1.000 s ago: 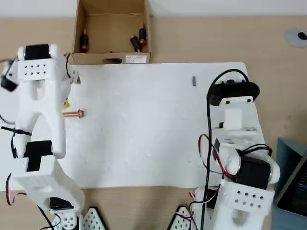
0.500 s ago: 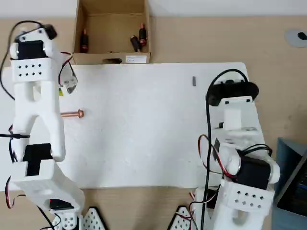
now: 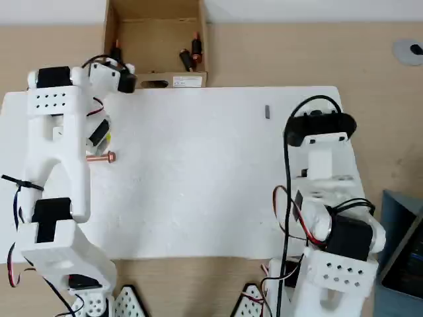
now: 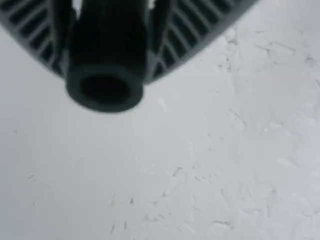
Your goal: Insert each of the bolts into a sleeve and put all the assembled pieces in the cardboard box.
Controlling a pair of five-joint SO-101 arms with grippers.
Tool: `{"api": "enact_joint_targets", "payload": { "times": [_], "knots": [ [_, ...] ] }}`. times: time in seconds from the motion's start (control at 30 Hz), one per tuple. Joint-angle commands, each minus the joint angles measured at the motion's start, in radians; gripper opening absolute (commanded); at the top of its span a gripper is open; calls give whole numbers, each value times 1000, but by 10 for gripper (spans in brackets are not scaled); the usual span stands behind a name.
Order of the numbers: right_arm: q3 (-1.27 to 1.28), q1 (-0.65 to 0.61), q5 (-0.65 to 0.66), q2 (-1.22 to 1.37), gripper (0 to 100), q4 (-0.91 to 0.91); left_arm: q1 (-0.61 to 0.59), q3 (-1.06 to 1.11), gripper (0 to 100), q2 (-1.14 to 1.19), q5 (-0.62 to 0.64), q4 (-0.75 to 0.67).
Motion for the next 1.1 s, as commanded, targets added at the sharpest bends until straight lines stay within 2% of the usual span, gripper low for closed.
{"api": "enact_joint_targets", "payload": {
  "times": [0.0, 0.4, 0.57, 0.73, 1.07],
  "knots": [
    [-4, 10, 6, -8, 10, -21, -5, -2, 56, -56, -141, 12],
    [-2, 5, 8, -1, 10, 5, -18, 9, 55, -48, -566, 11],
    [21, 5, 26, 1, 10, -6, -60, 18, 57, -33, -749, 9],
    [38, 8, 60, 1, 10, -9, -92, 18, 85, 44, -824, 9],
    [39, 10, 61, 1, 10, -9, -92, 15, 114, 122, -825, -31]
  ]
}}
